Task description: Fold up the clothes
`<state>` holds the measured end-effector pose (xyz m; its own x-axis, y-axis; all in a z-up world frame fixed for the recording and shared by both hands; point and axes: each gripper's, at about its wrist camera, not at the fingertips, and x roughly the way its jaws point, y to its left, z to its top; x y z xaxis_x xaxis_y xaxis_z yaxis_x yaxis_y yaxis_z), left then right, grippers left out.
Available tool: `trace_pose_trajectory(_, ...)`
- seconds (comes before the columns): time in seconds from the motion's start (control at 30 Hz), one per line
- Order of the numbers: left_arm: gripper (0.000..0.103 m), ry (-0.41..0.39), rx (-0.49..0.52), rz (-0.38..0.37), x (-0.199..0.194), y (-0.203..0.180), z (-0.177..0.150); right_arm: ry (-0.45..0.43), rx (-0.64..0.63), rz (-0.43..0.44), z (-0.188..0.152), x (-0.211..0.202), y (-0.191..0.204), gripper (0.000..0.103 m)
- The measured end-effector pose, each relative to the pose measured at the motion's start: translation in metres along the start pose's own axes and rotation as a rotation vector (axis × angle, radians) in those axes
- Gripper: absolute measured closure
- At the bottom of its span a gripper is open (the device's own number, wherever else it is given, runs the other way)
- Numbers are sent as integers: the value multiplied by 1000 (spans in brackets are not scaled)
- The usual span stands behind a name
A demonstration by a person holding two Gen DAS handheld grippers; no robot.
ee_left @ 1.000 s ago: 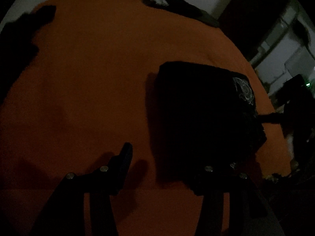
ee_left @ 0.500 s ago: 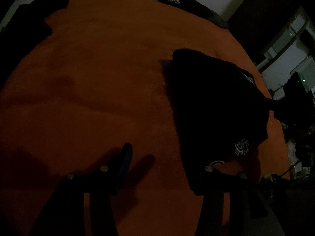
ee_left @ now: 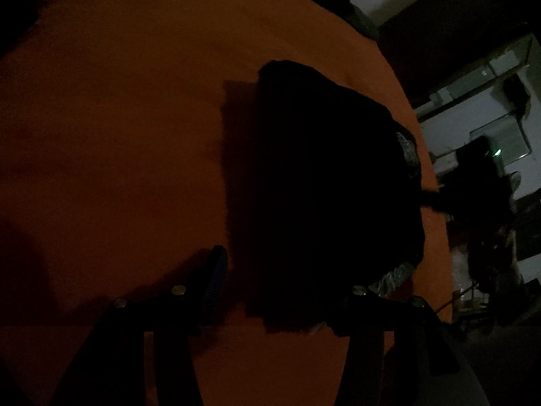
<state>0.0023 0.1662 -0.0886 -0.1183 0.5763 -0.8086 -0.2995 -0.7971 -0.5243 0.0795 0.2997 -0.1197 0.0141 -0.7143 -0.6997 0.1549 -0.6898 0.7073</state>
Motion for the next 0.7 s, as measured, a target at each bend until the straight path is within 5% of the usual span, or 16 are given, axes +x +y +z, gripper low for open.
trace_pose_trajectory(0.1, 51, 10, 21, 23, 9, -9, 0, -33, -12, -6, 27, -5, -3, 57)
trace_pose_trajectory(0.33, 51, -6, 37, 57, 3, -19, -4, -53, 46, 81, 84, 15, -21, 57)
trace_pose_trajectory(0.4, 51, -4, 39, 65, 0, -20, -5, -58, 80, 115, 94, 20, -27, 66)
trace_pose_trajectory(0.47, 51, -4, 27, 64, -3, -20, -6, -62, 113, 145, 104, 24, -30, 101)
trace_pose_trajectory(0.7, 51, -44, -74, 36, -10, -9, -18, -184, 141, 83, 103, -3, -35, 103)
